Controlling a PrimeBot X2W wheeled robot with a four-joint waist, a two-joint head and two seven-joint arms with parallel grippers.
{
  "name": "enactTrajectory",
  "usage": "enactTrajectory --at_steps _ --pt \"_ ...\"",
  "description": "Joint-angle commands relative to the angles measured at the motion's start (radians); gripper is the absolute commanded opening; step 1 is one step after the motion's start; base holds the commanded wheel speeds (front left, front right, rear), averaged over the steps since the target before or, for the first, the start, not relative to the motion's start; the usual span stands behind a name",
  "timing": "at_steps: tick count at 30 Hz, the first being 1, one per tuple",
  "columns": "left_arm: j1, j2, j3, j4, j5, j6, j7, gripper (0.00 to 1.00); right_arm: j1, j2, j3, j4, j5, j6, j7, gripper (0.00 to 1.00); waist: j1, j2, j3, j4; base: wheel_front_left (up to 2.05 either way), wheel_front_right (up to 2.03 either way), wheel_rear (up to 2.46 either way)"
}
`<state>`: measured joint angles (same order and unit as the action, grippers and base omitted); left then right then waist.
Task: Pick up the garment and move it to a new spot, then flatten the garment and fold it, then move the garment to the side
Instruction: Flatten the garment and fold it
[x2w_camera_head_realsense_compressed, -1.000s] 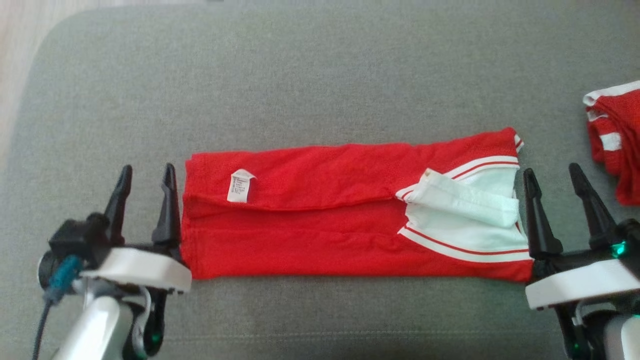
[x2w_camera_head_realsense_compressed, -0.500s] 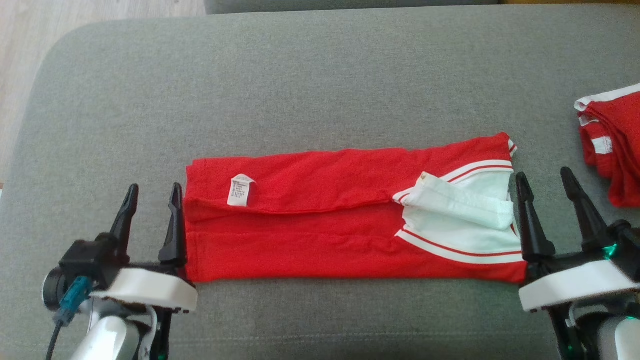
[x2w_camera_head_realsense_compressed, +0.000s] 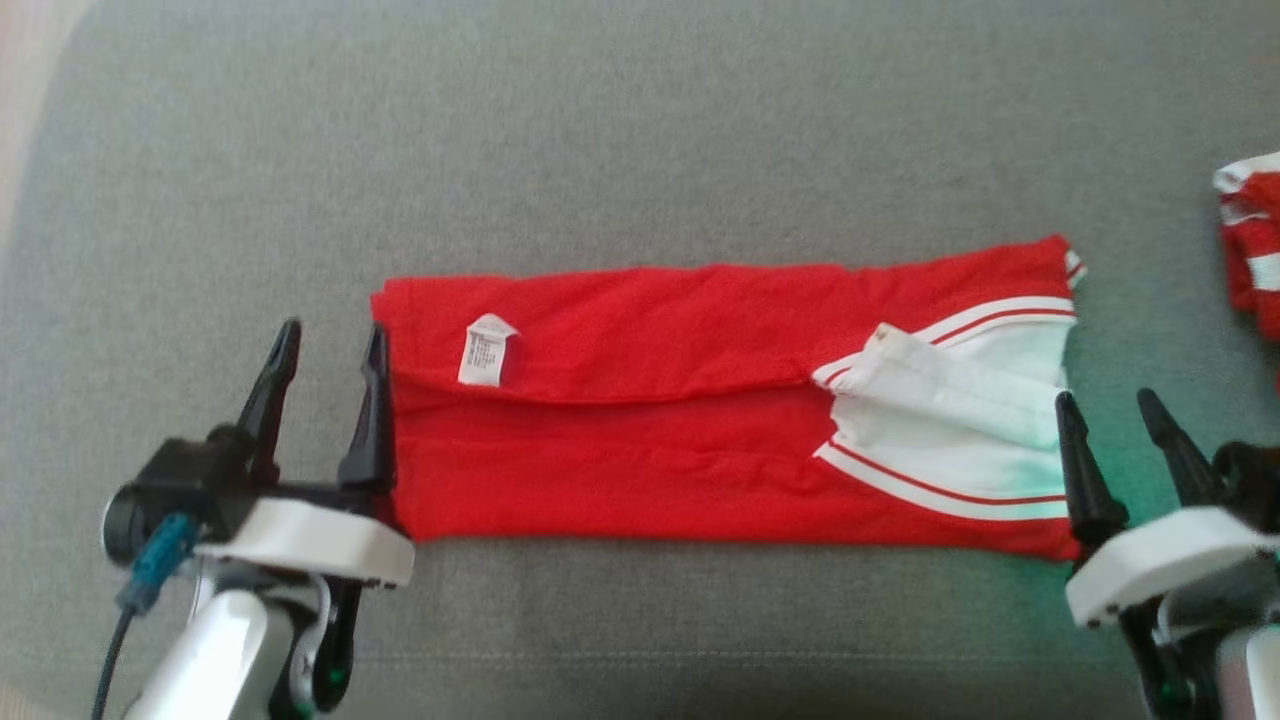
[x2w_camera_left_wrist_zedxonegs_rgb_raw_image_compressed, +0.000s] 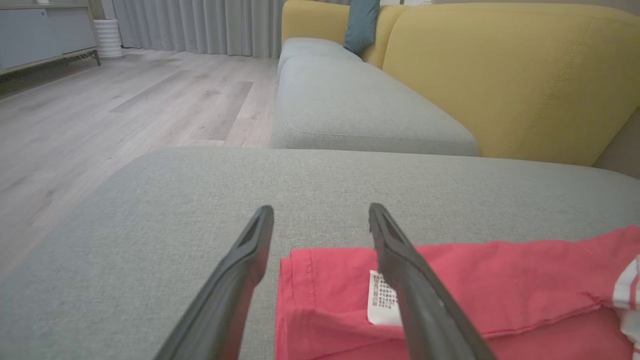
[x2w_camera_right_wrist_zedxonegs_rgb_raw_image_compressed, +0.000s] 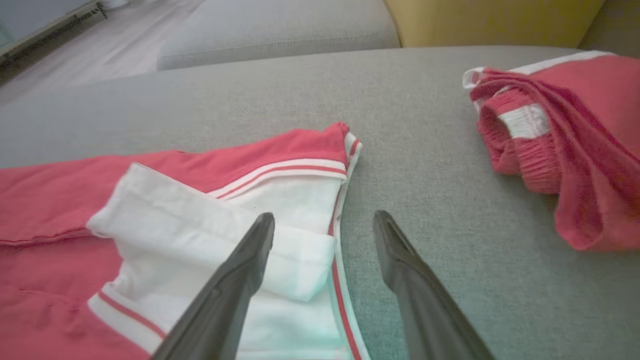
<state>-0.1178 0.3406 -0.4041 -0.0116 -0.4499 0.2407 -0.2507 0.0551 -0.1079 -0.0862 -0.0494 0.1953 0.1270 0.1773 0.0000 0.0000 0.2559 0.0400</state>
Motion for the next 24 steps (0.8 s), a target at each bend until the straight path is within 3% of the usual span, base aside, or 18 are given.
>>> enactTrajectory --at_steps 1,14,17,24 --pt "-0.059 0.012 0.037 -0.028 0.010 -0.009 -0.006 1.00 -0.063 -0.028 0.013 -0.013 0.011 0.004 0.017 1.00 0.0000 0.0000 0.041 0.017 0.00 0.00 0.00" --pt "-0.115 -0.015 0.045 0.010 0.030 -0.046 -0.010 1.00 -0.097 -0.005 0.007 0.035 0.094 0.004 0.308 1.00 0.0000 0.0000 0.100 0.036 0.00 0.00 0.00" --pt "-0.116 -0.019 0.052 0.013 0.035 -0.052 -0.011 1.00 -0.088 0.000 0.016 0.005 0.120 0.004 0.341 0.00 0.0000 0.0000 0.097 0.036 0.00 0.00 0.00" --pt "-0.094 -0.037 0.068 0.018 0.049 -0.059 -0.011 1.00 -0.049 -0.010 -0.030 -0.055 0.136 0.004 0.327 0.00 0.0000 0.0000 0.041 0.032 0.00 0.00 0.00"
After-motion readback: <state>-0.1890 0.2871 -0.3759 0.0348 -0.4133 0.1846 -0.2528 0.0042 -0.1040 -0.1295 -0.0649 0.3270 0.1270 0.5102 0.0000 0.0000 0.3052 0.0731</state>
